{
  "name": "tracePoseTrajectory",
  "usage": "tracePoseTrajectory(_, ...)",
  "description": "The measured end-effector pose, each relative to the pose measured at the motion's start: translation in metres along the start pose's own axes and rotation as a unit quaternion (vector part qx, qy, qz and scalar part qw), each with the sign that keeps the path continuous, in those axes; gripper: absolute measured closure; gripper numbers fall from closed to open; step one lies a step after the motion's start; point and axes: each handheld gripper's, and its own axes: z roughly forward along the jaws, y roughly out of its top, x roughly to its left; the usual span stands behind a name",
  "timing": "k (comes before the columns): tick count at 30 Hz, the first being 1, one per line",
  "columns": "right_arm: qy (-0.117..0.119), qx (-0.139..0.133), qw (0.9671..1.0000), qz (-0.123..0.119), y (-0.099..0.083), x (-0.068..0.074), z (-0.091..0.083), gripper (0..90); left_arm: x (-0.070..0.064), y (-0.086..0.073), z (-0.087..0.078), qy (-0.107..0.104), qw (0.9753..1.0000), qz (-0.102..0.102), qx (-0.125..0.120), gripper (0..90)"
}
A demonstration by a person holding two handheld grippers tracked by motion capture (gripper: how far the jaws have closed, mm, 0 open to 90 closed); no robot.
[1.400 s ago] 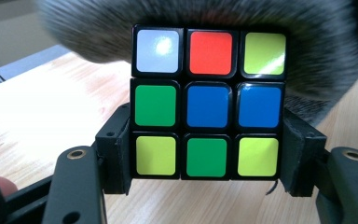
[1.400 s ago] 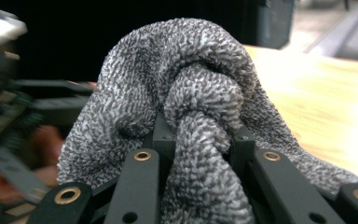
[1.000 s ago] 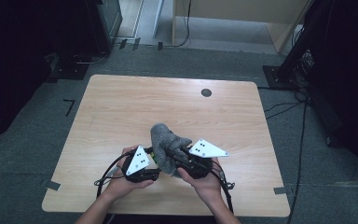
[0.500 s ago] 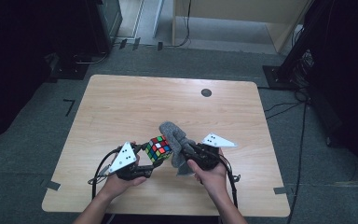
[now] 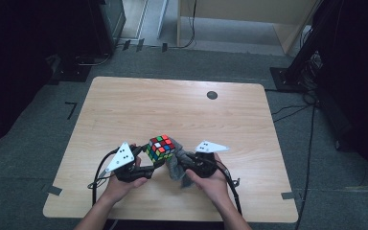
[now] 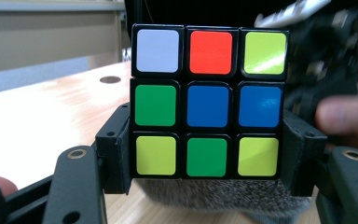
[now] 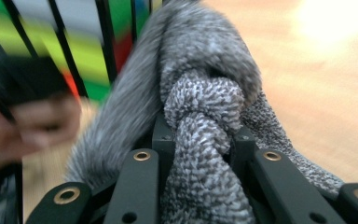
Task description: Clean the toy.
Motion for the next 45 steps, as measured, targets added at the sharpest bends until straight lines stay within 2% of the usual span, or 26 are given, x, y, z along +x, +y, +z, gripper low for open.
tracePoseTrajectory(2, -0.004, -0.045, 0.999, 0.007, 0.006, -0.003, -0.012, 72.0, 0.0, -0.001, 0.002, -0.001, 1.0, -0.002, 0.007, 34.5)
tracePoseTrajectory(4, 0.0, -0.091, 0.9957, 0.014, 0.01, -0.004, -0.022, 72.0, -0.001, -0.001, 0.004, -0.004, 0.9999, -0.004, 0.01, 34.6)
tracePoseTrajectory(5, 0.002, -0.102, 0.9947, 0.013, 0.011, -0.004, -0.024, 72.0, -0.001, -0.001, 0.004, -0.006, 0.9999, -0.004, 0.01, 34.5)
tracePoseTrajectory(6, 0.005, -0.102, 0.9947, 0.006, 0.011, -0.003, -0.024, 72.0, -0.001, -0.001, 0.004, -0.009, 0.9999, -0.006, 0.01, 34.5)
tracePoseTrajectory(8, 0.012, -0.083, 0.9964, -0.012, 0.006, 0.001, -0.016, 72.1, -0.001, 0.0, 0.003, -0.008, 0.9999, -0.01, 0.007, 34.5)
tracePoseTrajectory(11, 0.016, -0.049, 0.9986, -0.017, 0.0, 0.003, -0.004, 72.0, 0.003, 0.001, 0.001, -0.004, 0.9996, -0.026, -0.005, 34.5)
tracePoseTrajectory(13, 0.025, -0.028, 0.9992, -0.013, -0.006, 0.005, 0.005, 71.9, 0.006, 0.002, -0.001, 0.008, 0.9983, -0.054, -0.019, 34.5)
tracePoseTrajectory(14, 0.033, -0.024, 0.9991, -0.007, -0.009, 0.007, 0.009, 71.9, 0.009, 0.002, -0.001, 0.014, 0.9963, -0.08, -0.028, 34.5)
tracePoseTrajectory(15, 0.048, -0.017, 0.9987, 0.001, -0.012, 0.009, 0.014, 72.0, 0.01, 0.001, 0.0, 0.016, 0.9946, -0.097, -0.034, 34.5)
tracePoseTrajectory(17, 0.071, -0.008, 0.9975, 0.0, -0.015, 0.017, 0.021, 72.0, 0.011, -0.001, 0.001, 0.02, 0.9931, -0.11, -0.036, 34.5)
tracePoseTrajectory(19, 0.096, 0.0, 0.9951, -0.024, -0.016, 0.029, 0.028, 72.0, 0.009, -0.003, 0.004, 0.023, 0.994, -0.104, -0.022, 34.5)
tracePoseTrajectory(21, 0.108, -0.007, 0.9932, -0.043, -0.016, 0.039, 0.03, 72.1, 0.007, -0.004, 0.006, 0.02, 0.9943, -0.103, -0.018, 34.5)
tracePoseTrajectory(23, 0.102, -0.022, 0.9939, -0.035, -0.013, 0.04, 0.029, 72.7, 0.006, -0.003, 0.006, 0.017, 0.9942, -0.104, -0.023, 34.5)
tracePoseTrajectory(25, 0.074, -0.031, 0.9965, -0.022, -0.012, 0.032, 0.026, 73.0, 0.006, -0.002, 0.005, 0.018, 0.9943, -0.102, -0.025, 34.5)
tracePoseTrajectory(27, 0.041, -0.044, 0.9982, 0.003, -0.012, 0.02, 0.02, 73.2, 0.008, -0.001, 0.003, 0.021, 0.9937, -0.106, -0.03, 34.5)
tracePoseTrajectory(28, 0.018, -0.052, 0.9981, 0.027, -0.013, 0.013, 0.017, 73.1, 0.009, -0.001, 0.003, 0.021, 0.9935, -0.107, -0.033, 34.5)
tracePoseTrajectory(30, -0.013, -0.07, 0.9961, 0.052, -0.015, 0.004, 0.011, 72.9, 0.01, -0.001, 0.001, 0.025, 0.9932, -0.108, -0.033, 34.5)
tracePoseTrajectory(32, -0.033, -0.085, 0.9941, 0.058, -0.015, 0.0, 0.006, 72.6, 0.011, -0.001, 0.001, 0.027, 0.9933, -0.108, -0.03, 34.5)
tracePoseTrajectory(33, -0.036, -0.085, 0.9947, 0.046, -0.015, 0.0, 0.006, 72.4, 0.011, -0.001, 0.001, 0.028, 0.9931, -0.11, -0.03, 34.5)
tracePoseTrajectory(34, -0.033, -0.08, 0.9955, 0.037, -0.014, 0.003, 0.007, 72.2, 0.011, -0.001, 0.002, 0.027, 0.9929, -0.112, -0.031, 34.5)
tracePoseTrajectory(37, -0.001, -0.052, 0.9986, 0.012, -0.016, 0.018, 0.017, 71.6, 0.009, -0.002, 0.003, 0.028, 0.9931, -0.11, -0.03, 34.5)
tracePoseTrajectory(39, 0.041, -0.02, 0.999, -0.003, -0.019, 0.028, 0.028, 71.6, 0.008, -0.002, 0.004, 0.029, 0.9933, -0.109, -0.025, 34.5)
tracePoseTrajectory(40, 0.062, -0.006, 0.998, -0.015, -0.021, 0.034, 0.032, 71.7, 0.008, -0.003, 0.005, 0.029, 0.9938, -0.106, -0.021, 34.5)
tracePoseTrajectory(42, 0.071, -0.006, 0.9968, -0.036, -0.02, 0.042, 0.035, 71.8, 0.007, -0.003, 0.006, 0.029, 0.9941, -0.103, -0.015, 34.5)
tracePoseTrajectory(43, 0.075, -0.013, 0.9966, -0.03, -0.019, 0.043, 0.033, 71.9, 0.006, -0.003, 0.006, 0.026, 0.9943, -0.102, -0.015, 34.5)
tracePoseTrajectory(45, 0.066, -0.035, 0.9972, -0.011, -0.014, 0.037, 0.027, 72.6, 0.006, -0.003, 0.006, 0.023, 0.9944, -0.102, -0.019, 34.5)
